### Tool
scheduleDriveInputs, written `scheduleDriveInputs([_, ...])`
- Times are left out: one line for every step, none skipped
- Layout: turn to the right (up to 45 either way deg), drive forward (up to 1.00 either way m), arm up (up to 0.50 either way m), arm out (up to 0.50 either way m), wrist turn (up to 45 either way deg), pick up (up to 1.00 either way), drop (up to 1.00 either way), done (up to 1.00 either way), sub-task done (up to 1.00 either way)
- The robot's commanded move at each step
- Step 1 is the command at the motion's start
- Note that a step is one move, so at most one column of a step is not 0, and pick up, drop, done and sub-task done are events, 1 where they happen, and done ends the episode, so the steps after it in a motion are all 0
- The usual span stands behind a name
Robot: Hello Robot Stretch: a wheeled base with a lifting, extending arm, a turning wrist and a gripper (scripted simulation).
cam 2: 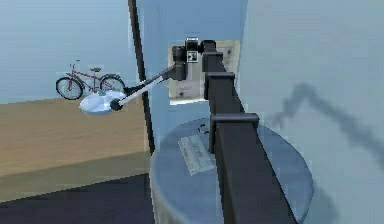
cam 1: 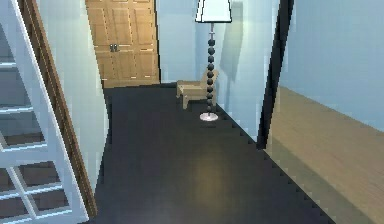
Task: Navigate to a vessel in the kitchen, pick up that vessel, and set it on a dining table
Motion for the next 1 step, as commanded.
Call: scheduleDriveInputs([0.0, 0.0, 0.0, 0.0, 45.0, 0.0, 0.0, 0.0, 0.0])
